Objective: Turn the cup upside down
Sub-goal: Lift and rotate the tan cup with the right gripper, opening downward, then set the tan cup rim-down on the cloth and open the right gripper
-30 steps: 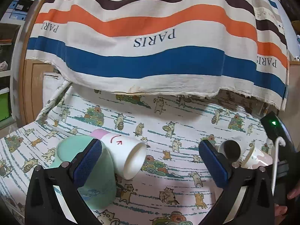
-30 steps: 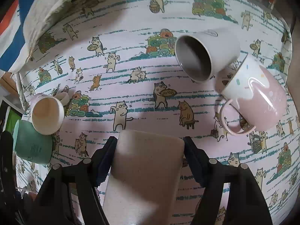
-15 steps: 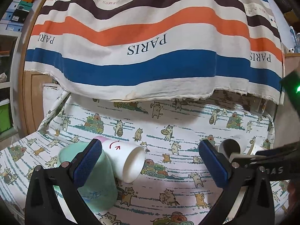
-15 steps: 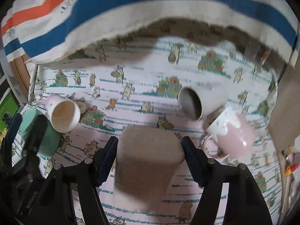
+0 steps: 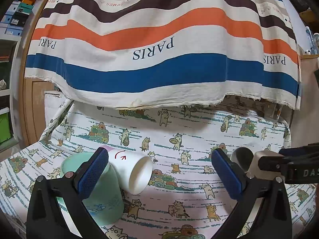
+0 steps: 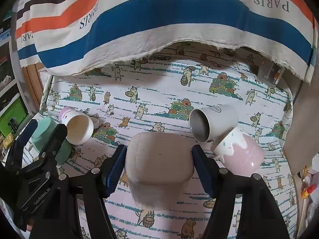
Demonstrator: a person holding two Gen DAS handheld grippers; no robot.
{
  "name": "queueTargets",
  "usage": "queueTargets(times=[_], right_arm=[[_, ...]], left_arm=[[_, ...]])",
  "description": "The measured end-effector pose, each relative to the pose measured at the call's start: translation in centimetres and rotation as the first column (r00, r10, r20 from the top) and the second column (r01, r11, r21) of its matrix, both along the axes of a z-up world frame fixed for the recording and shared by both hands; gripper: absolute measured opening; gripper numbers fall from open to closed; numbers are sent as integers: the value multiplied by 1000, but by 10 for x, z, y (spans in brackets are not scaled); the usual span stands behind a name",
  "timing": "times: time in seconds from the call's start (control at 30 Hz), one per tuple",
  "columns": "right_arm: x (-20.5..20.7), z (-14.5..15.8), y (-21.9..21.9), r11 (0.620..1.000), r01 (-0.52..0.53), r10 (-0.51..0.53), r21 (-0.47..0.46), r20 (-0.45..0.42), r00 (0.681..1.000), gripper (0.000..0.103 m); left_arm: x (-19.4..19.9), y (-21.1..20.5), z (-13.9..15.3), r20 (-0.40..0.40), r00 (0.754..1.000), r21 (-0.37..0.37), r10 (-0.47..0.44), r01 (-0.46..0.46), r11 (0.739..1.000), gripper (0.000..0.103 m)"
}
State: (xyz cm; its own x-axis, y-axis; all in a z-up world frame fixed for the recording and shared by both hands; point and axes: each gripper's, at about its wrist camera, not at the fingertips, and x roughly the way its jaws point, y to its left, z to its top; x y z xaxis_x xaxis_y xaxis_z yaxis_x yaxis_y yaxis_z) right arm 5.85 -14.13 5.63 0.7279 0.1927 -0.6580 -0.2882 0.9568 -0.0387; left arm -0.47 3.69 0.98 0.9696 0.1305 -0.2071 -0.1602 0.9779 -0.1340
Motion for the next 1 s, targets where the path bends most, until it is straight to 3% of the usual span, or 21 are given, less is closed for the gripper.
queueTargets(times=[0.3, 0.67, 0.8, 1.0], right_arm=[[-12, 4, 2, 1000, -29, 29, 2, 44, 999, 68], [-14, -25, -1, 998, -49, 49, 30, 16, 999, 69], [-20, -16, -5, 999, -44, 42, 31, 60, 997, 86], [-28, 8, -24, 997, -26, 15, 77, 137, 990, 86]], left_arm=[[-1, -4, 0, 4, 1000, 23, -5, 5, 1000, 103], [-4, -12, 1, 18, 1000, 65, -9, 8, 998, 103], [-4, -13, 2, 21, 1000, 70, -15, 13, 997, 103], [-4, -14, 2, 19, 1000, 66, -19, 17, 998, 103]])
